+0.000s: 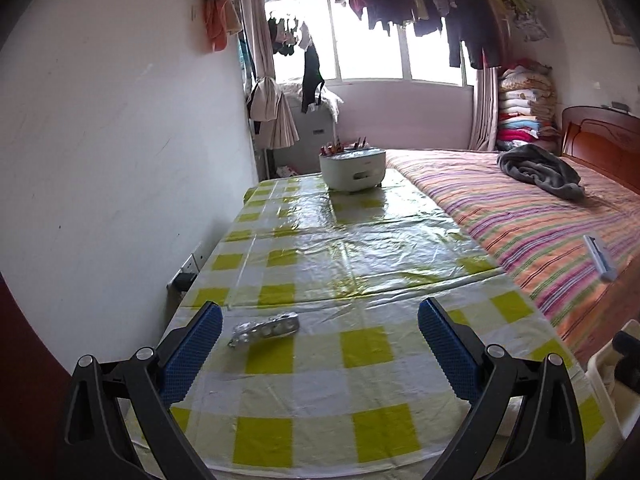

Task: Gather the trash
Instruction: 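Grasp the white tissue wad with the right tool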

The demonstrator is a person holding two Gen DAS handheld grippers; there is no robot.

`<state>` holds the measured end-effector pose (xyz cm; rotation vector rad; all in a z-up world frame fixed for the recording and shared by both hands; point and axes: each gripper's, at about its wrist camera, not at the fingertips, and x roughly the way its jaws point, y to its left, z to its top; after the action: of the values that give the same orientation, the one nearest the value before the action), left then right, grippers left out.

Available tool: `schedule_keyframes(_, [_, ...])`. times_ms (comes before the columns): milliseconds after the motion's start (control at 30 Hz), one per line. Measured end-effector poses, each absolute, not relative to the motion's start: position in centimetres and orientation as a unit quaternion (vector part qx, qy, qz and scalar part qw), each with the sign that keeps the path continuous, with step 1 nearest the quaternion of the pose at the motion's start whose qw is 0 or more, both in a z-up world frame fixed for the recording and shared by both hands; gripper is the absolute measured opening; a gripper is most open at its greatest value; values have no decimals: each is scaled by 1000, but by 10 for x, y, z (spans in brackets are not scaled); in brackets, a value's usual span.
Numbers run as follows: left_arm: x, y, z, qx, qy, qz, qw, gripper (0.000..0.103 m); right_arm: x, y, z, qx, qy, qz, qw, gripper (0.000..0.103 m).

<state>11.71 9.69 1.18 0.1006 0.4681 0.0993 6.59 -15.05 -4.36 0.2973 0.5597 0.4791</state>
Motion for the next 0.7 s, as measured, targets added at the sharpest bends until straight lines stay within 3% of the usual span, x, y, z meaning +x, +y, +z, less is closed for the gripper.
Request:
schedule_keyframes(267, [129,126,-2,30,257,45,965,96,91,-106,-62,112,341,295,886,84])
schedule_keyframes(700, [158,183,-22,-54,327,16,943,96,151,-68,-85,-54,405,267,873,84])
